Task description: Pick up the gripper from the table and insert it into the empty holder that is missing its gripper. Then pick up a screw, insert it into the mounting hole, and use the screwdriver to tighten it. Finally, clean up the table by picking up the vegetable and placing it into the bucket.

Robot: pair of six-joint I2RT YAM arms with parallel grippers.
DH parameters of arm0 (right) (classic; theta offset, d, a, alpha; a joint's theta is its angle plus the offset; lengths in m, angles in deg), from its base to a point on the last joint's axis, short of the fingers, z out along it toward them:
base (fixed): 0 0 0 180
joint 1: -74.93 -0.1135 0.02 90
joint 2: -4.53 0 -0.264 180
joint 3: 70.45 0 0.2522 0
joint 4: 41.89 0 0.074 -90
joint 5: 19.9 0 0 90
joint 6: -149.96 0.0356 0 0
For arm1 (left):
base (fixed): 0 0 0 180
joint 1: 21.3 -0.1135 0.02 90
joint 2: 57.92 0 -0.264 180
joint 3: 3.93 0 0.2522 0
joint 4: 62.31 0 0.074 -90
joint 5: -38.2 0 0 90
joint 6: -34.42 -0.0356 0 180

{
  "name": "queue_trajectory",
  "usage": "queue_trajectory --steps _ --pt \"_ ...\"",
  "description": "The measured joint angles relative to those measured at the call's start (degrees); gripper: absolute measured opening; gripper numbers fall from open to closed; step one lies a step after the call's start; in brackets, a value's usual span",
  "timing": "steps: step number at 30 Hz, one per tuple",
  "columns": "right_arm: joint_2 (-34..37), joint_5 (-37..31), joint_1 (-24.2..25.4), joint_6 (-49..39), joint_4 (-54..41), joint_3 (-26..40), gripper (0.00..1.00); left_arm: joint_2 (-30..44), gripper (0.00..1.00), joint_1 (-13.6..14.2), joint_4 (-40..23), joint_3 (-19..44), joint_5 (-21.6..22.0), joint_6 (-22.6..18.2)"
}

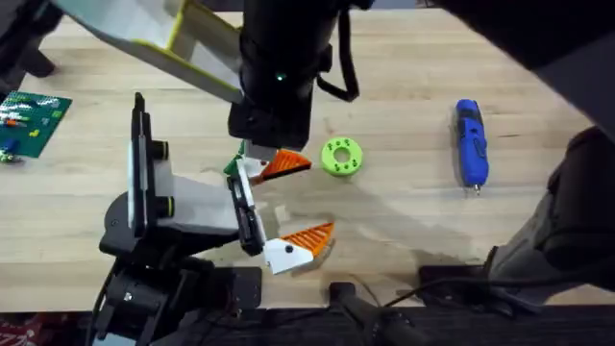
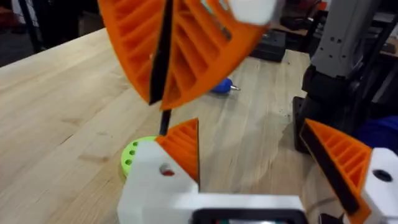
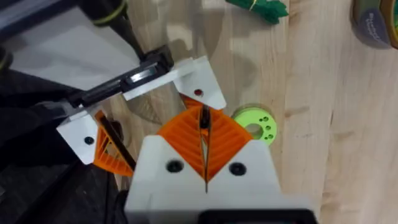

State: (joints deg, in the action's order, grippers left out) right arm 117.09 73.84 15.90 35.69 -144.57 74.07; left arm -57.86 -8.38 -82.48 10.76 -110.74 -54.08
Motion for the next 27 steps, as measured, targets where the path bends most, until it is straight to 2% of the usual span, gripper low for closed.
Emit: queue_trajectory --steps 27 --pt "0.82 -0.02 -0.02 0.02 1.27 -1.92 0.007 0.00 0.986 0.00 0.00 0.00 0.00 0.00"
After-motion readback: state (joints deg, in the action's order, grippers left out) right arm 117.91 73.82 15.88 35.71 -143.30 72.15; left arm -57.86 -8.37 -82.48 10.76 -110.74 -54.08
